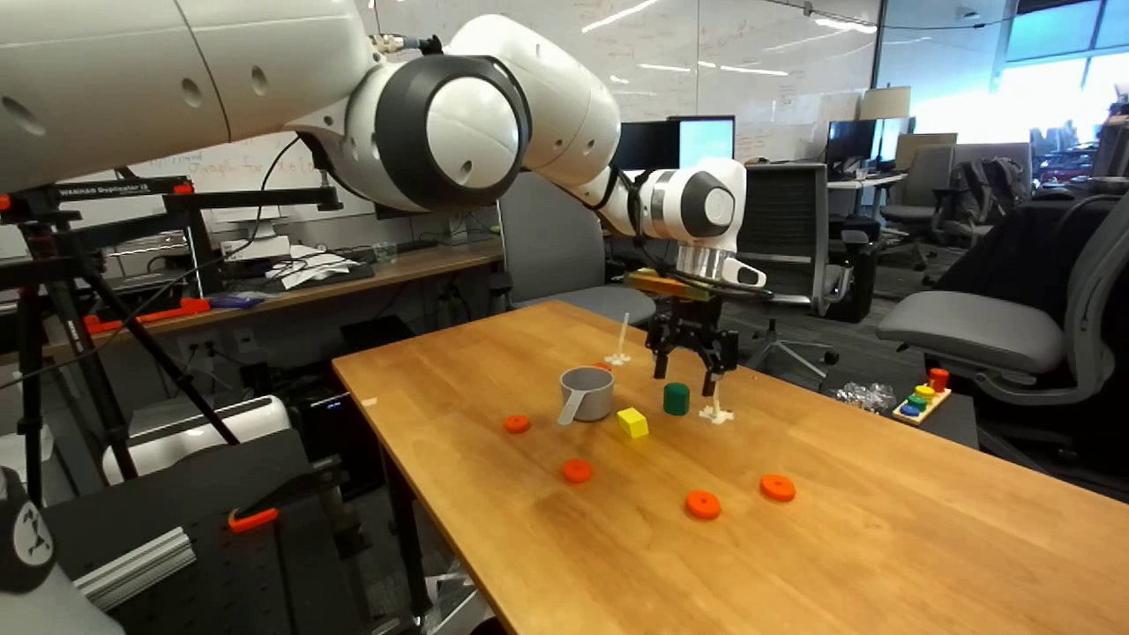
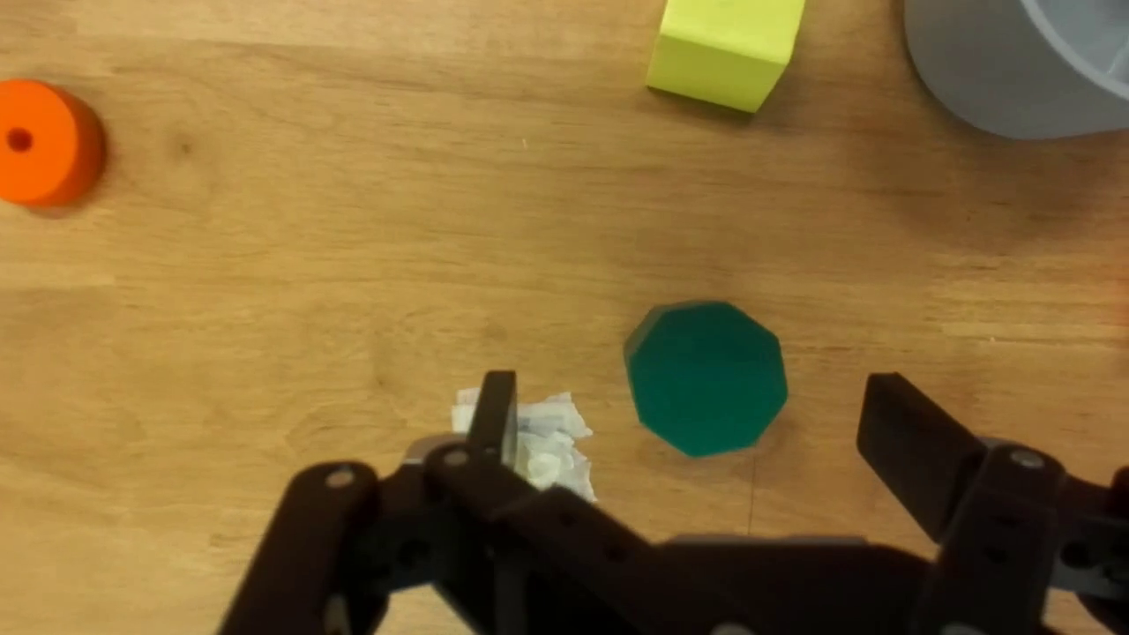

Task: Put the blocks in the cup

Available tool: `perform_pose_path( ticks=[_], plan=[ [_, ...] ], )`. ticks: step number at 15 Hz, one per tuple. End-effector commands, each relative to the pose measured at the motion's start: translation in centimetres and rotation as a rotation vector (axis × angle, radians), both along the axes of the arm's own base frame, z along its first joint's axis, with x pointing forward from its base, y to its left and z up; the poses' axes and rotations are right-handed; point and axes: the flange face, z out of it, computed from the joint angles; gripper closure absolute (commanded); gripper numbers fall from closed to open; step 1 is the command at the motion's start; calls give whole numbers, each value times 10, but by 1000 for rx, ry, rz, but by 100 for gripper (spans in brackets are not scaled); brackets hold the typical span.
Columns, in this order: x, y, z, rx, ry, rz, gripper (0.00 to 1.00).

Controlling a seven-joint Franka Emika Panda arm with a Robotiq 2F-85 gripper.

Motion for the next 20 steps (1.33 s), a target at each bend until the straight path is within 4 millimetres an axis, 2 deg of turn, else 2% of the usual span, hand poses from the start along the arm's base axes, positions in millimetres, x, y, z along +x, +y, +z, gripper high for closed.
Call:
perform_pose_path(
  ticks=[1, 2, 3, 6, 9, 14, 17, 20],
  plan=[
    [1, 10, 3, 24, 2, 16, 25],
    [1, 11, 3, 30, 4, 16, 26],
    [1, 12, 3, 30, 2, 15, 32],
    [3, 8, 7, 45, -5, 6, 58],
    [5, 1, 10, 55, -9, -7, 81],
    [11, -6, 26, 83, -27, -28, 81],
    [16, 7, 51, 88, -60, -14, 81],
    [19, 31, 80, 102, -96, 9, 81]
  ],
)
